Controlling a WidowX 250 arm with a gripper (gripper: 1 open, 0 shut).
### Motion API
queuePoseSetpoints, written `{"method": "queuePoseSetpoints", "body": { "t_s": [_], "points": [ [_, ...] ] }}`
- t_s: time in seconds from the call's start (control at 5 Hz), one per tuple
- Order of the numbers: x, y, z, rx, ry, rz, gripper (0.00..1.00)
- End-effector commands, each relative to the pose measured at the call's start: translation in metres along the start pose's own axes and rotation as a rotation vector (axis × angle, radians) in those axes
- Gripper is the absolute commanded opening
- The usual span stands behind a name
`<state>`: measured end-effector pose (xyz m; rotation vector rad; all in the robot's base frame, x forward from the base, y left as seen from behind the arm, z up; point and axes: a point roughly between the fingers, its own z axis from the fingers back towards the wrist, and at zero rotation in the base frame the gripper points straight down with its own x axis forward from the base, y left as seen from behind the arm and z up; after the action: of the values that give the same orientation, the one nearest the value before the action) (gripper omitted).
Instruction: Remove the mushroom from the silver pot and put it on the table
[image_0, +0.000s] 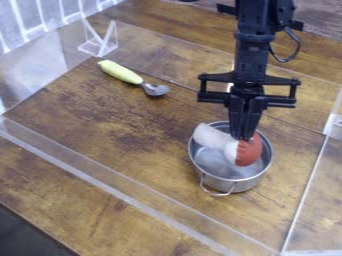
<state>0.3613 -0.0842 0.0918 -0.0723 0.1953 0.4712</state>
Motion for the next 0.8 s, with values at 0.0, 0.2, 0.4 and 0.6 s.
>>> {"method": "queuePoseSetpoints", "body": {
  "t_s": [0.0, 0.2, 0.4, 0.6],
  "points": [
    [-0.001, 0.006, 0.045, -0.079, -0.085, -0.036, 0.00],
    [0.001, 0.012, 0.039, -0.082, -0.064, -0.045, 0.00],
    [0.003, 0.017, 0.033, -0.083, -0.045, -0.053, 0.00],
    [0.003, 0.007, 0.032, -0.101, -0.027, -0.020, 0.00]
  ]
}}
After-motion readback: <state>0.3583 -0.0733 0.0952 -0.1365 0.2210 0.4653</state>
